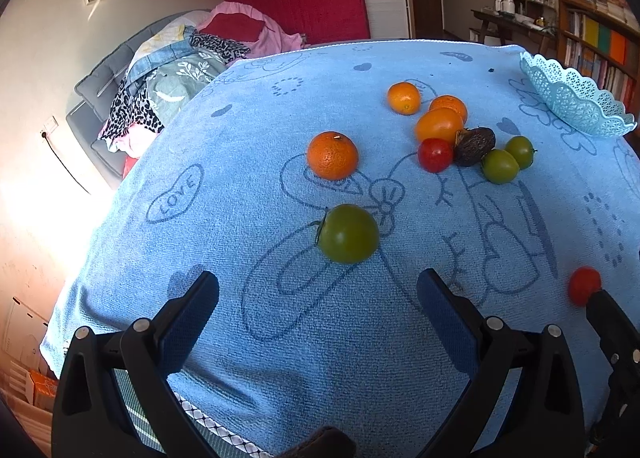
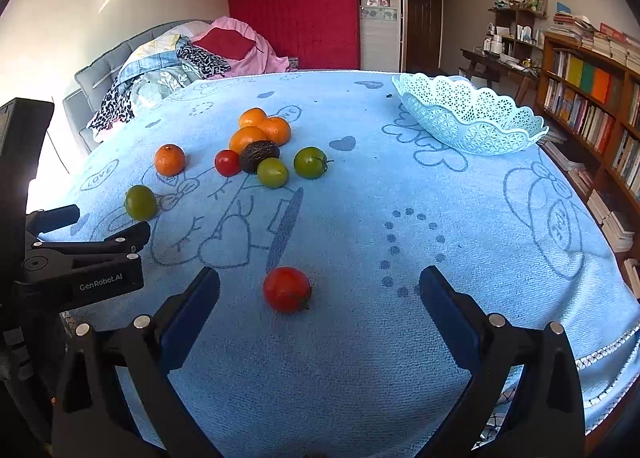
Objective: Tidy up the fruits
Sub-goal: 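Grasp the red tomato with the right tool while the left tool grasps the green tomato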
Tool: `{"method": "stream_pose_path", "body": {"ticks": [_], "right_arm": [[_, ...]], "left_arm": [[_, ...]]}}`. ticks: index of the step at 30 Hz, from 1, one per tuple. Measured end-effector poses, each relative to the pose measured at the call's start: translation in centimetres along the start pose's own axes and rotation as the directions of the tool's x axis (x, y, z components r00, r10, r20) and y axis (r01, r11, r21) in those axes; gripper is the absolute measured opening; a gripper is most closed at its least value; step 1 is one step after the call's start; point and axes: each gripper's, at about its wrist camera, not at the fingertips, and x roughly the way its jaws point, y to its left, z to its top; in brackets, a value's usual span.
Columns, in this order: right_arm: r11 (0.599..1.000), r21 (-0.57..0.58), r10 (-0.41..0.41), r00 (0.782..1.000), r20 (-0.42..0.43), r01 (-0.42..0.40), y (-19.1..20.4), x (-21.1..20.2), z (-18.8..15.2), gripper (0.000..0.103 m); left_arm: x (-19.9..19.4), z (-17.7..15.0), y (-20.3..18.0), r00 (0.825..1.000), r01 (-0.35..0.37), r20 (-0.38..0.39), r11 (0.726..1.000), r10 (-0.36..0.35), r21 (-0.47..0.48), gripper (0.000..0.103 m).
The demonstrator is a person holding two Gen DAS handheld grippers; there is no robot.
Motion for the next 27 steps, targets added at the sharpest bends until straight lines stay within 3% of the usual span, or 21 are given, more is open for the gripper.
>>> {"method": "stream_pose_path", "body": {"ticks": [8,15,20,27], "right_arm": [[1.000,-0.022,0.014,0.999,-0.031,-0.015,0.5,0.8,-0.2,0.101],[0.999,-0.007,0.034,0.998,-0.058,-0.034,0.3,1.5,-0.3,0.100],[0.999,0.011,0.051,0.995,-0.084,-0.050,0.1,2.3,-0.3,0.092],[0.998,0.008,0.061,0.992,-0.108,-0.061,0.2,3.0,-0.2,0.068]], "left_arm": [[1.7,0.3,2.2,0.995,0.058,-0.078,0.994,-0.065,-0.088,0.098],[2.3,1.0,3.9,0.988,0.116,-0.084,0.981,-0.130,-0.154,0.098],[2.8,1.4,3.0,0.985,0.137,-0.089,0.981,-0.150,-0.139,0.098],[3.4,2.1,2.2,0.981,0.153,-0.098,0.982,-0.164,-0.113,0.097]]}}
